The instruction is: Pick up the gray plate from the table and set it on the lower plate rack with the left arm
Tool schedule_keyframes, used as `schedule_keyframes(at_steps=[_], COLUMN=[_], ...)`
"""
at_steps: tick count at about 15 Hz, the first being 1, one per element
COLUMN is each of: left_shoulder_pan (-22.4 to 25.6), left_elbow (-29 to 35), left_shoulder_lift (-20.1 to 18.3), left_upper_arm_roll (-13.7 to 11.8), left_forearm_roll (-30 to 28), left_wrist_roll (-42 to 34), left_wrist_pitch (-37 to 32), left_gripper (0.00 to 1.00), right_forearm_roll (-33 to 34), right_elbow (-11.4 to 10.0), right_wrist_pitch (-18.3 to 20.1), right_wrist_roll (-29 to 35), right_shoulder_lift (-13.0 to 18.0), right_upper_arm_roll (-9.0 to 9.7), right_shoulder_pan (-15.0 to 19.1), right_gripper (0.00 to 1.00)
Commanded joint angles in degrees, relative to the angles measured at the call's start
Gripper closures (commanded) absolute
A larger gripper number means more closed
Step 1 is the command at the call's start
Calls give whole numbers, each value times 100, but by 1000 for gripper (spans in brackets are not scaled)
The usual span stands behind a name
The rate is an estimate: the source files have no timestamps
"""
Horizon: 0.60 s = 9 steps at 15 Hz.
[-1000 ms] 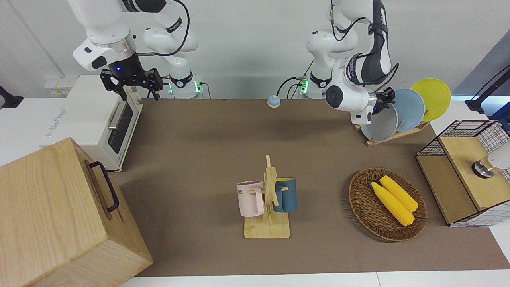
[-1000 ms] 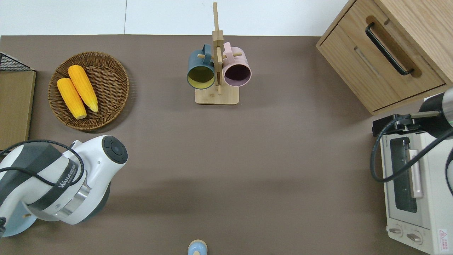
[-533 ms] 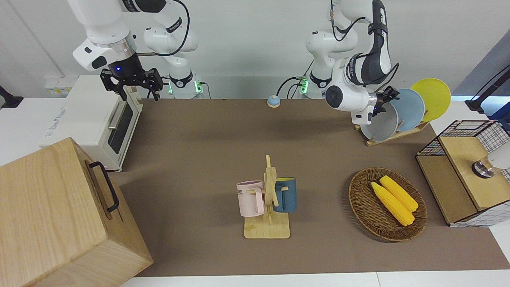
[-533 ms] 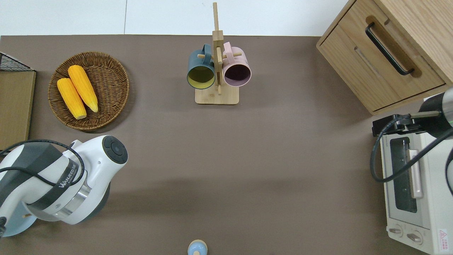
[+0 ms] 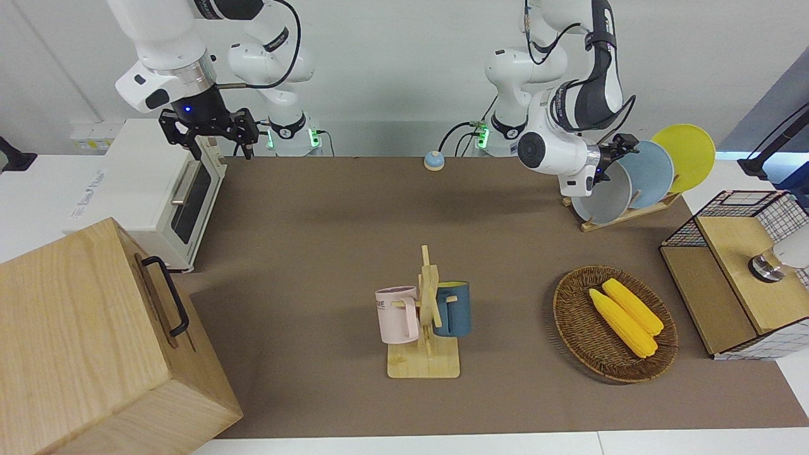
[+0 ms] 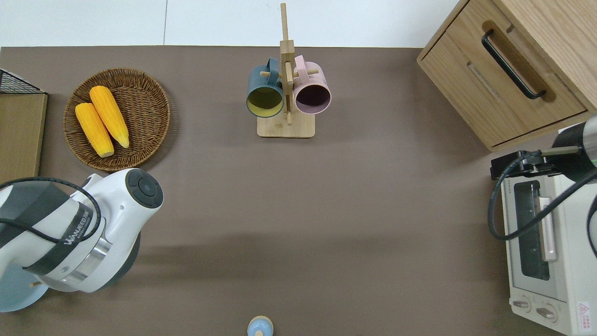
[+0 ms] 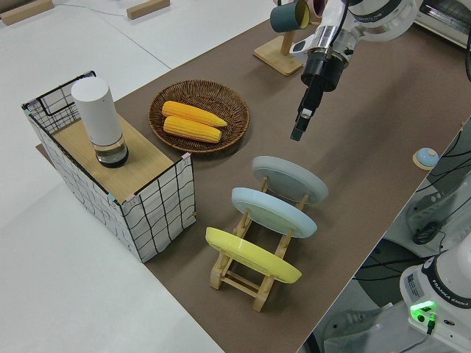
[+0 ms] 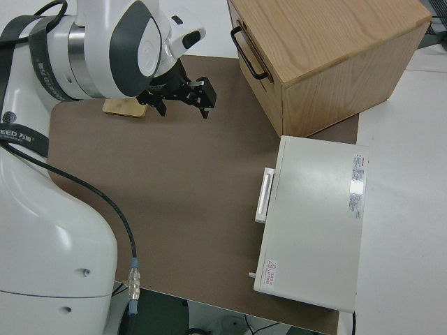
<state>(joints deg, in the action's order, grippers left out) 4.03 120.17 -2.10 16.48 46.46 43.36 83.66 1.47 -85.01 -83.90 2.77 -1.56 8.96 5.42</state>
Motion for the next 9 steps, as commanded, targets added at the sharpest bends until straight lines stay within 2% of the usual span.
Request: schedule_keyframes(at_steps=[1, 4, 9], left_shoulder_pan=[-7, 19, 2], left_elbow=[-678, -1170, -1575], left_shoulder_lift=[-1, 8, 16], left_upper_arm_roll=[-48, -66, -84], left_forearm_roll=[-943, -1620, -2692], left_wrist_roll=[-458, -785, -1030], left_wrist_pitch=[-25, -210, -175], left_gripper=[0, 0, 0], right_forearm_roll=[-15, -15, -15], right_elbow=[37, 37, 37], right_wrist_pitch=[5, 5, 5], right_wrist_roll=[22, 22, 22], right_shoulder_lift=[-2, -2, -2], right_upper_arm_roll=[-34, -34, -34], right_shoulder_pan=[-41, -41, -41], right_gripper=[17, 17, 17])
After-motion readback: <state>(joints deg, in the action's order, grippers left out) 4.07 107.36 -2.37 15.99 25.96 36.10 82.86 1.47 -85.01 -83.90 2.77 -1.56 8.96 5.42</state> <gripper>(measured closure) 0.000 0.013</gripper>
